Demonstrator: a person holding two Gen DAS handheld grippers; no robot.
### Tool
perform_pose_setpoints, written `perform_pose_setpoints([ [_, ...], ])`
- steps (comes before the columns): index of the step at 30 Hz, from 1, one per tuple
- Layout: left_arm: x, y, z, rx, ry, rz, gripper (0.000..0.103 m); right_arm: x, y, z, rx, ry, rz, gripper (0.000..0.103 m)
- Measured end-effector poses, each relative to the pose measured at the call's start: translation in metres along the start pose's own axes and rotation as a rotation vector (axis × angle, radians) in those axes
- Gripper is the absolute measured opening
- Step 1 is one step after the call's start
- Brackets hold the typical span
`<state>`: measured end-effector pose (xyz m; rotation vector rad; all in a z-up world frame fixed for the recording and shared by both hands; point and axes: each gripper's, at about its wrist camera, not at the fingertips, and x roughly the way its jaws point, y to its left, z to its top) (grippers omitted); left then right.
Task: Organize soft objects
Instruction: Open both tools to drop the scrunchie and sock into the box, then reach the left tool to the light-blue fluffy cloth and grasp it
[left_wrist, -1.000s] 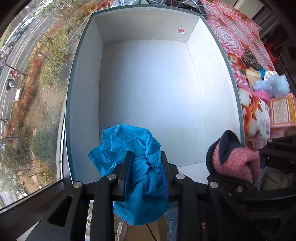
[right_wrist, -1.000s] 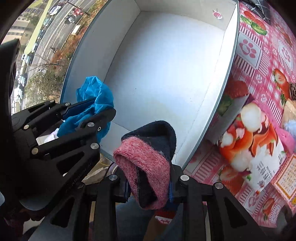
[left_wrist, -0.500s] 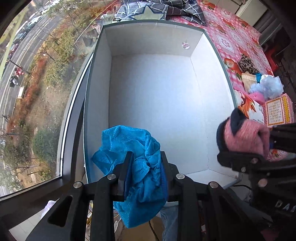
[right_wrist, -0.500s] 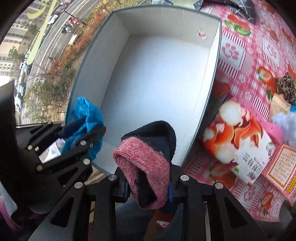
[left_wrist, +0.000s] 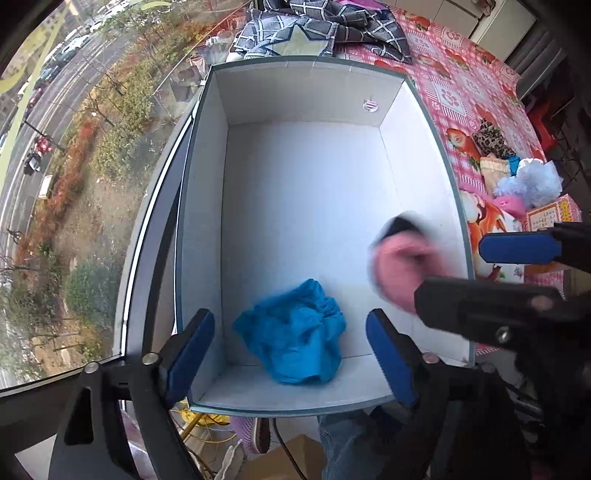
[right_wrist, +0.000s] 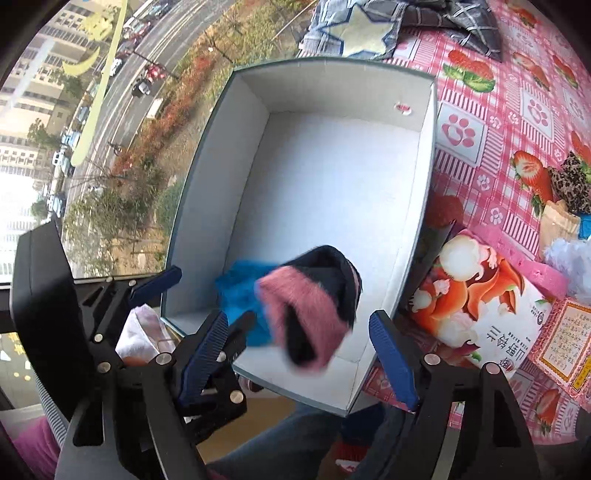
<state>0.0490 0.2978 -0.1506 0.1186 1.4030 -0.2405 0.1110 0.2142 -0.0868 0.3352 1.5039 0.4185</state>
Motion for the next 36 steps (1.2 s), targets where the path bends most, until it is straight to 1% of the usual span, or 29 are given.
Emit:
perform_pose_setpoints([
  [1, 0.002, 0.001, 0.002, -0.01, 0.009, -0.015, 0.095, -0.002, -0.004, -0.001, 0.004, 0.002, 0.004, 0.08],
  [2, 0.005, 0.002, 0.004, -0.025, 0.03, -0.033, 0.103, -0.005, -0.007, 0.0, 0.015, 0.001, 0.005, 0.081],
  [3, 0.008, 0.004, 0.006, -0.046, 0.05, -0.063, 0.103, -0.006, -0.011, 0.0, 0.023, -0.004, 0.007, 0.088],
  [4, 0.009, 0.004, 0.008, -0.068, 0.054, -0.097, 0.103, -0.01, -0.018, -0.001, 0.034, -0.014, -0.002, 0.099],
  [5, 0.008, 0.004, 0.011, -0.079, 0.047, -0.114, 0.103, -0.014, -0.019, -0.003, 0.04, -0.027, -0.011, 0.102],
  [6, 0.006, 0.002, 0.014, -0.079, 0.034, -0.114, 0.103, -0.019, -0.023, -0.007, 0.043, -0.048, -0.021, 0.102],
  [9, -0.004, -0.001, 0.018, -0.057, -0.015, -0.12, 0.103, -0.035, -0.029, -0.012, 0.049, -0.073, -0.041, 0.102],
  [10, -0.006, -0.005, 0.022, -0.046, -0.024, -0.128, 0.103, -0.041, -0.033, -0.021, 0.058, -0.084, -0.048, 0.102],
  [11, -0.009, -0.012, 0.026, -0.035, -0.031, -0.136, 0.103, -0.047, -0.038, -0.024, 0.072, -0.093, -0.052, 0.102],
  [14, -0.019, -0.034, 0.039, 0.025, -0.042, -0.17, 0.103, -0.062, -0.051, -0.033, 0.129, -0.109, -0.054, 0.102],
  [17, -0.034, -0.059, 0.046, 0.104, -0.07, -0.194, 0.103, -0.079, -0.061, -0.04, 0.188, -0.139, -0.051, 0.102],
  [20, -0.048, -0.085, 0.052, 0.181, -0.089, -0.22, 0.103, -0.104, -0.085, -0.053, 0.262, -0.191, -0.047, 0.102],
  [22, -0.051, -0.106, 0.058, 0.226, -0.085, -0.238, 0.103, -0.122, -0.105, -0.065, 0.326, -0.227, -0.045, 0.102],
  [25, -0.049, -0.138, 0.068, 0.261, -0.045, -0.292, 0.103, -0.146, -0.138, -0.085, 0.431, -0.273, -0.047, 0.102],
  [29, -0.039, -0.173, 0.09, 0.229, 0.032, -0.362, 0.103, -0.166, -0.178, -0.107, 0.523, -0.303, -0.07, 0.102],
  [32, -0.028, -0.197, 0.112, 0.206, 0.079, -0.359, 0.103, -0.174, -0.206, -0.116, 0.56, -0.304, -0.065, 0.102],
  [35, -0.015, -0.217, 0.133, 0.194, 0.133, -0.349, 0.103, -0.178, -0.233, -0.116, 0.574, -0.293, -0.047, 0.102],
  [36, -0.008, -0.225, 0.141, 0.196, 0.163, -0.342, 0.103, -0.179, -0.244, -0.114, 0.582, -0.292, -0.04, 0.102],
])
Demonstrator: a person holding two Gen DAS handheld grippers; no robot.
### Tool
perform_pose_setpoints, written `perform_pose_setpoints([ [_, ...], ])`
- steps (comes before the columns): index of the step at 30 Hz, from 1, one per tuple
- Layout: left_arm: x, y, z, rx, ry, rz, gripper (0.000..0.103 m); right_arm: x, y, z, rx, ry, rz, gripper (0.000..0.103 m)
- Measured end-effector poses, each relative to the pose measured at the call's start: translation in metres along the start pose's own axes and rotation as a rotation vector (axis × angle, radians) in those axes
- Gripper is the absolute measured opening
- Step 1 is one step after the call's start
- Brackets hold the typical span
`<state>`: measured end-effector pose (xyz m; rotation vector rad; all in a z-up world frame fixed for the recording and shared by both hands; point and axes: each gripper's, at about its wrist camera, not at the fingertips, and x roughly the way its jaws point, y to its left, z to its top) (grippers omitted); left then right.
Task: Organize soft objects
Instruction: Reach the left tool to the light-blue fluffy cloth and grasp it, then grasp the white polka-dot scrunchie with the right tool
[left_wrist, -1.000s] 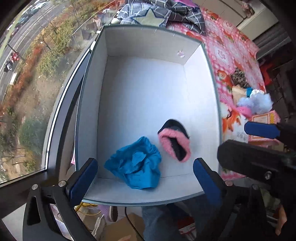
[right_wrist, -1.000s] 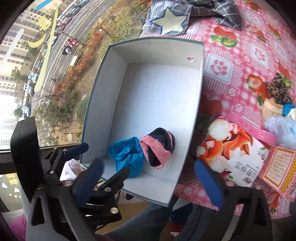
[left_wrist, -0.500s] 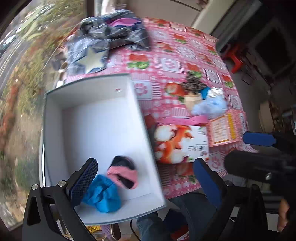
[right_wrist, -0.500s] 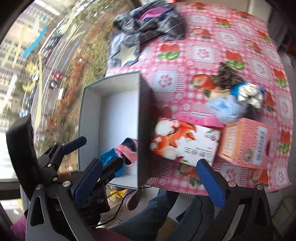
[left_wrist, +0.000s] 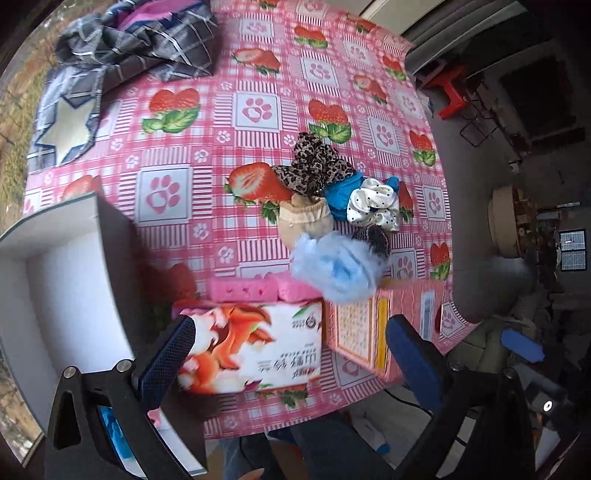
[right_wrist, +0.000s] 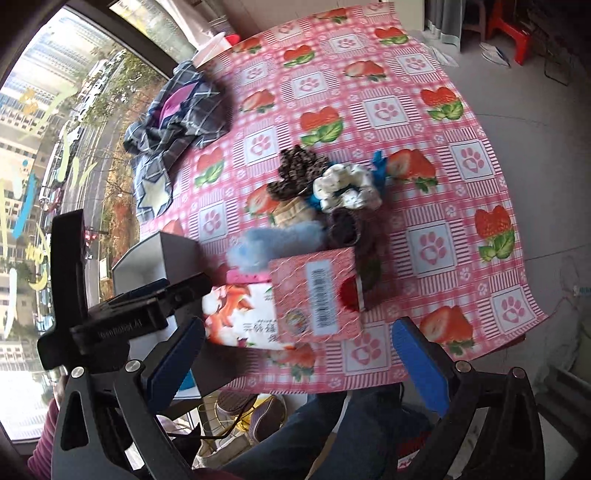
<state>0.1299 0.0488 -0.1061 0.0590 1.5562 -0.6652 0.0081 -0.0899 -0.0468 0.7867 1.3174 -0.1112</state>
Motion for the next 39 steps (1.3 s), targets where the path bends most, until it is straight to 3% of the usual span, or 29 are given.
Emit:
perform_pose_setpoints([
  [4, 0.032, -0.01, 0.028, -0.014, 0.105, 0.03, 0.103, 0.007, -0.021, 0.019, 0.009, 0.028, 0.021, 0.102],
  [9, 0.067, -0.017, 0.056, -0.04, 0.226, 0.016, 0.103, 0.022, -0.047, 0.039, 0.023, 0.07, 0.038, 0.102],
  [13, 0.095, -0.025, 0.063, -0.026, 0.345, 0.005, 0.103, 0.036, -0.066, 0.053, 0.044, 0.108, 0.053, 0.102],
  [15, 0.107, -0.03, 0.062, 0.003, 0.389, 0.046, 0.103, 0.043, -0.073, 0.058, 0.049, 0.128, 0.061, 0.102],
  [23, 0.133, -0.041, 0.065, 0.004, 0.461, 0.109, 0.102, 0.065, -0.092, 0.077, 0.05, 0.188, 0.08, 0.102],
  [27, 0.143, -0.044, 0.065, 0.001, 0.492, 0.112, 0.088, 0.08, -0.101, 0.09, 0.057, 0.214, 0.074, 0.102],
  [29, 0.146, -0.045, 0.065, -0.015, 0.499, 0.095, 0.077, 0.088, -0.105, 0.097, 0.061, 0.226, 0.07, 0.102],
  [31, 0.147, -0.043, 0.066, -0.049, 0.5, 0.067, 0.058, 0.097, -0.108, 0.105, 0.065, 0.244, 0.069, 0.102],
  [34, 0.142, -0.04, 0.067, -0.074, 0.483, 0.054, 0.042, 0.109, -0.104, 0.115, 0.043, 0.261, 0.065, 0.102],
  [39, 0.127, -0.038, 0.065, -0.113, 0.409, 0.026, 0.036, 0.136, -0.08, 0.131, -0.052, 0.29, 0.062, 0.102],
])
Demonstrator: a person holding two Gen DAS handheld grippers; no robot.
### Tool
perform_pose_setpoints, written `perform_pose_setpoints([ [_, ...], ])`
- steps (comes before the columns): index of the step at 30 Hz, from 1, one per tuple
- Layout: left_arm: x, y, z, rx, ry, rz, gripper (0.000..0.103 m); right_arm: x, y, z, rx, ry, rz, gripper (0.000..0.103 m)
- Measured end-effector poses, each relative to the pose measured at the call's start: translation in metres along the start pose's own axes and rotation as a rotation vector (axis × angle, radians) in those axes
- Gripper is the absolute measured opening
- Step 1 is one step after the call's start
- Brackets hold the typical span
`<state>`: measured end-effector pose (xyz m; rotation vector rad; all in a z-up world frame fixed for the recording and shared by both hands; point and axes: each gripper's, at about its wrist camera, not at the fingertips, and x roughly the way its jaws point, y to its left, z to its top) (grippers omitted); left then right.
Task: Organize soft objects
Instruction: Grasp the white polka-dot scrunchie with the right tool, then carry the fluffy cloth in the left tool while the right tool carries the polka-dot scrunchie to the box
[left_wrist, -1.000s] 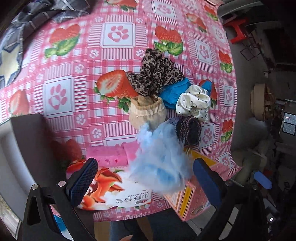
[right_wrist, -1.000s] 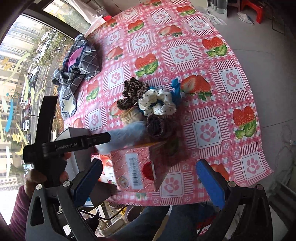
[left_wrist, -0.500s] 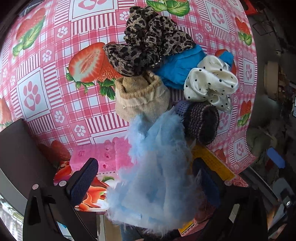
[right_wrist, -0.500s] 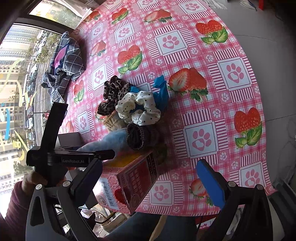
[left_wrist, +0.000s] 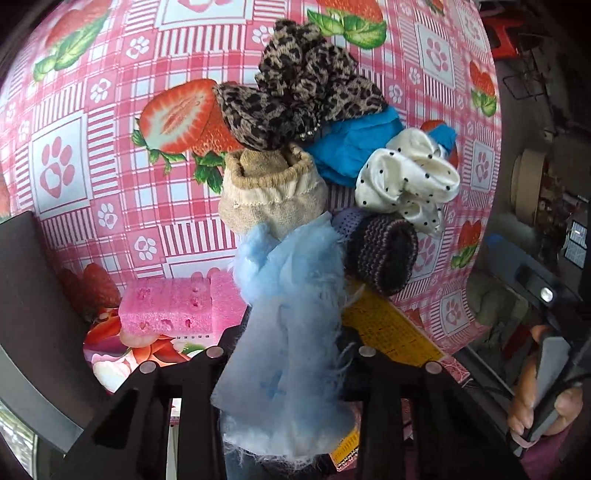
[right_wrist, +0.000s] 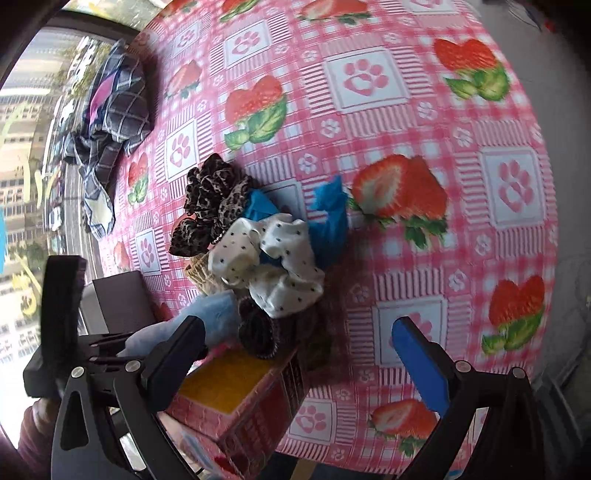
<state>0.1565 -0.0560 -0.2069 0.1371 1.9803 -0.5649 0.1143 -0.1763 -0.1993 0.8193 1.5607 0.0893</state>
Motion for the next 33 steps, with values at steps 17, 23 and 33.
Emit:
perform_pose_setpoints([
  [17, -0.051, 0.008, -0.044, -0.006, -0.289, 0.12, 0.036, 0.053, 0.032, 0.016, -0.143, 0.059, -0.142, 0.026],
  [23, -0.067, 0.002, -0.053, -0.016, -0.377, 0.137, 0.036, 0.008, 0.011, 0.007, -0.073, -0.04, -0.03, 0.025],
  [33, -0.073, -0.007, -0.073, -0.02, -0.447, 0.199, 0.036, -0.035, 0.006, -0.013, -0.047, -0.1, 0.016, 0.025],
])
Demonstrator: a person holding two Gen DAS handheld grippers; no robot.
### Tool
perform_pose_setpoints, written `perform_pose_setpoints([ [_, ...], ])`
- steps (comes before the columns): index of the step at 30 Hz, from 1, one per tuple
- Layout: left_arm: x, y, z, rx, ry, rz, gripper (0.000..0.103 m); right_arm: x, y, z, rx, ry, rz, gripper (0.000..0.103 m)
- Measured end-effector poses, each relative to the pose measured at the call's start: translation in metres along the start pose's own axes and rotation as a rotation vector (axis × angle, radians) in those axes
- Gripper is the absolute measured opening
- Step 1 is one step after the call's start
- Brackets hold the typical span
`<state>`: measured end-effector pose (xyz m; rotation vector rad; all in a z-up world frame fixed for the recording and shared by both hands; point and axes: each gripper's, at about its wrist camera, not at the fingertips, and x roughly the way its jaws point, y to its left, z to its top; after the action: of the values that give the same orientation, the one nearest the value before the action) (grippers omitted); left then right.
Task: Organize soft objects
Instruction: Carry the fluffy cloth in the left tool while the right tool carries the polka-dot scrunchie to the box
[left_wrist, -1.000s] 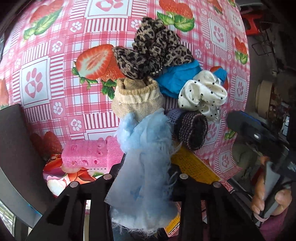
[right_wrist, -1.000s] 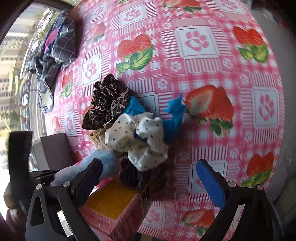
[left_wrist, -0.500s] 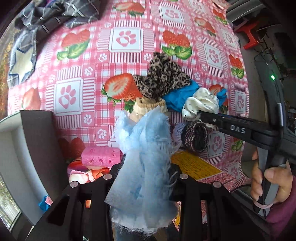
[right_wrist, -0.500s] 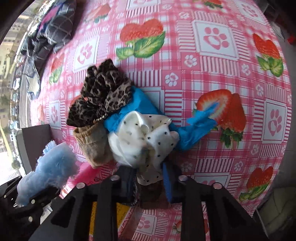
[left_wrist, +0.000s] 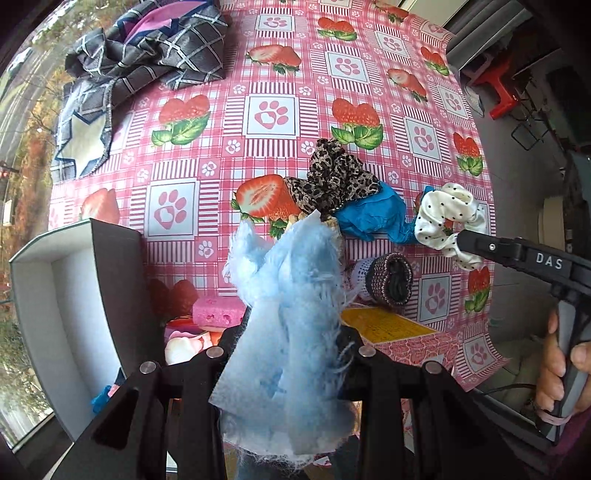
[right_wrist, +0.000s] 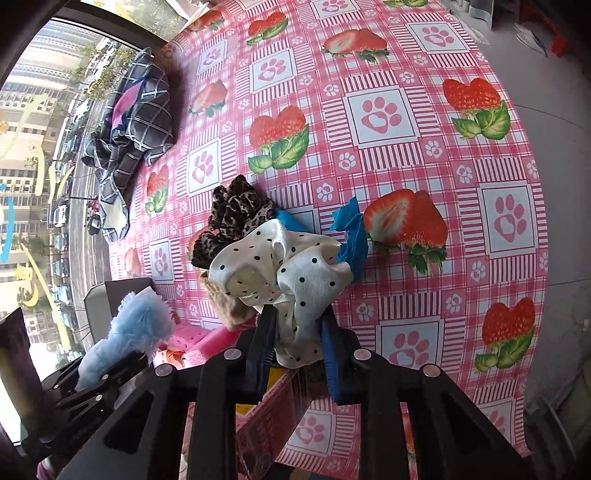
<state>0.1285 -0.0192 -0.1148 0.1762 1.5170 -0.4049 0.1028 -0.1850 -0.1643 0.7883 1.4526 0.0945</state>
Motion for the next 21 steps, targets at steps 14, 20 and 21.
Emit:
perform_pose_setpoints([
  [14, -0.027, 0.009, -0.026, 0.007, -0.107, 0.08, 0.036, -0.037, 0.038, -0.022, -0.065, -0.086, -0.011, 0.025],
  [20, -0.035, 0.015, -0.038, 0.021, -0.129, 0.076, 0.036, -0.045, 0.051, -0.036, -0.071, -0.11, -0.012, 0.025],
  [21, -0.036, 0.016, -0.041, 0.024, -0.132, 0.074, 0.036, -0.046, 0.053, -0.039, -0.07, -0.113, -0.012, 0.025],
])
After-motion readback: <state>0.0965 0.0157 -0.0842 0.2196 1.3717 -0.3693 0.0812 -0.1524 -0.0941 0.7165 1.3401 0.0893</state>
